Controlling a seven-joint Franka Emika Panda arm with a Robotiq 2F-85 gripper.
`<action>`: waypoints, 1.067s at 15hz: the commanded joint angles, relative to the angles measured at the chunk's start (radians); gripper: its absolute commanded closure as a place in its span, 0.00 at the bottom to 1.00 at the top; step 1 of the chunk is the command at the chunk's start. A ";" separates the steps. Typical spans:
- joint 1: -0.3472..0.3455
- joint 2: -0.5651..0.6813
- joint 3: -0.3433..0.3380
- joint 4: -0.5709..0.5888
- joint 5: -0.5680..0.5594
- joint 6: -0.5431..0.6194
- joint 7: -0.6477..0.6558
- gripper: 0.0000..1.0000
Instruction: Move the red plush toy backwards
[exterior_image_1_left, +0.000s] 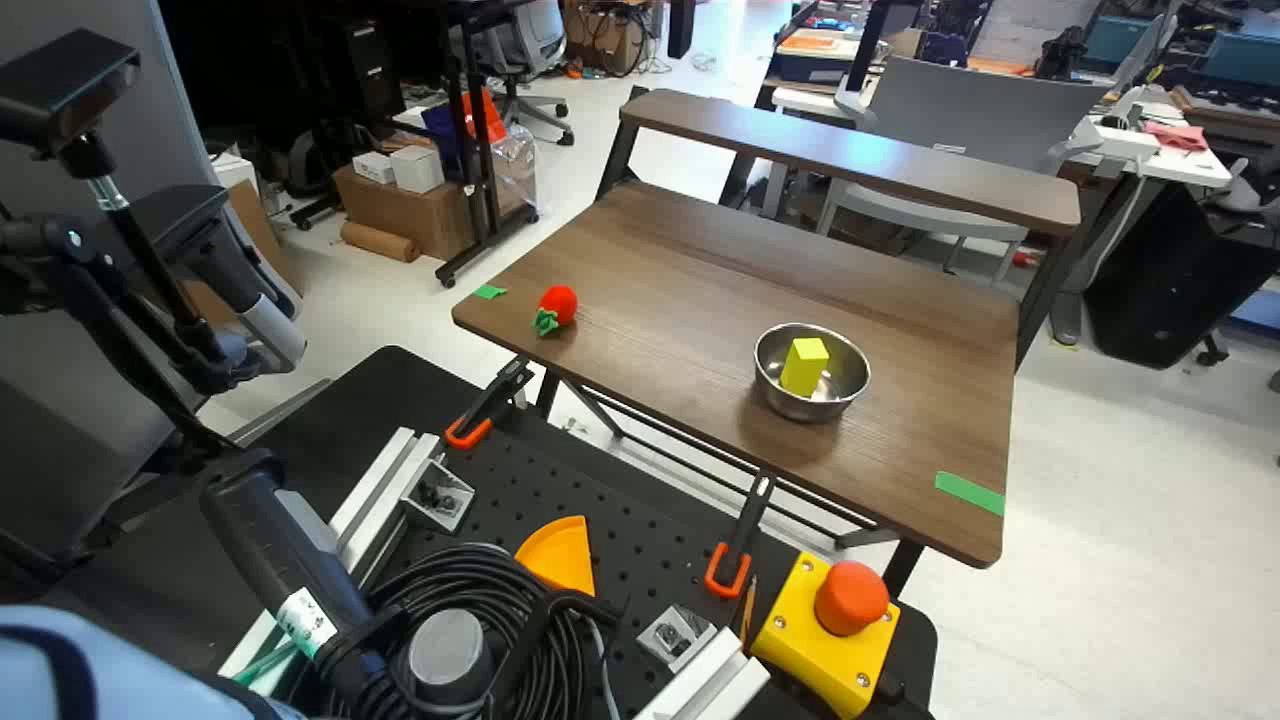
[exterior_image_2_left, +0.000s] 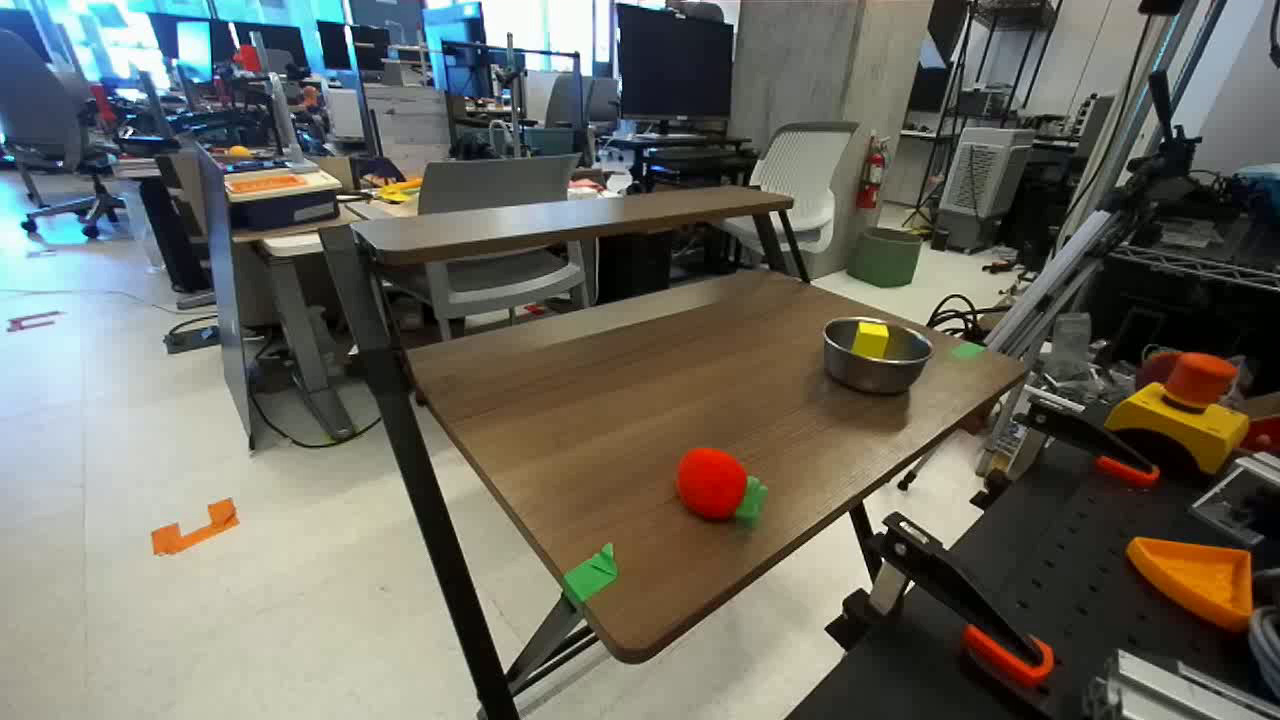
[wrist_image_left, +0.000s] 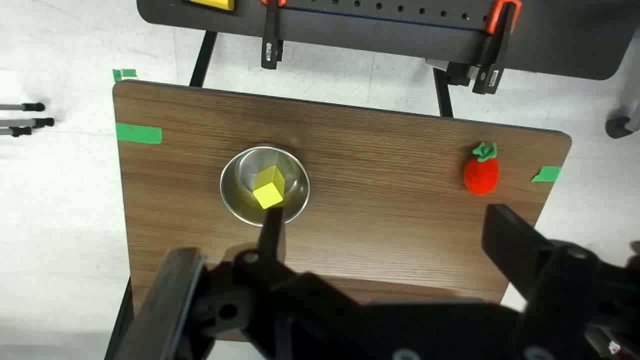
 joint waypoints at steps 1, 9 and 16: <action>-0.006 0.000 0.006 0.002 0.004 -0.002 -0.003 0.00; -0.001 0.013 0.004 -0.003 0.014 0.020 -0.001 0.00; 0.078 0.165 0.047 -0.067 0.141 0.268 0.046 0.00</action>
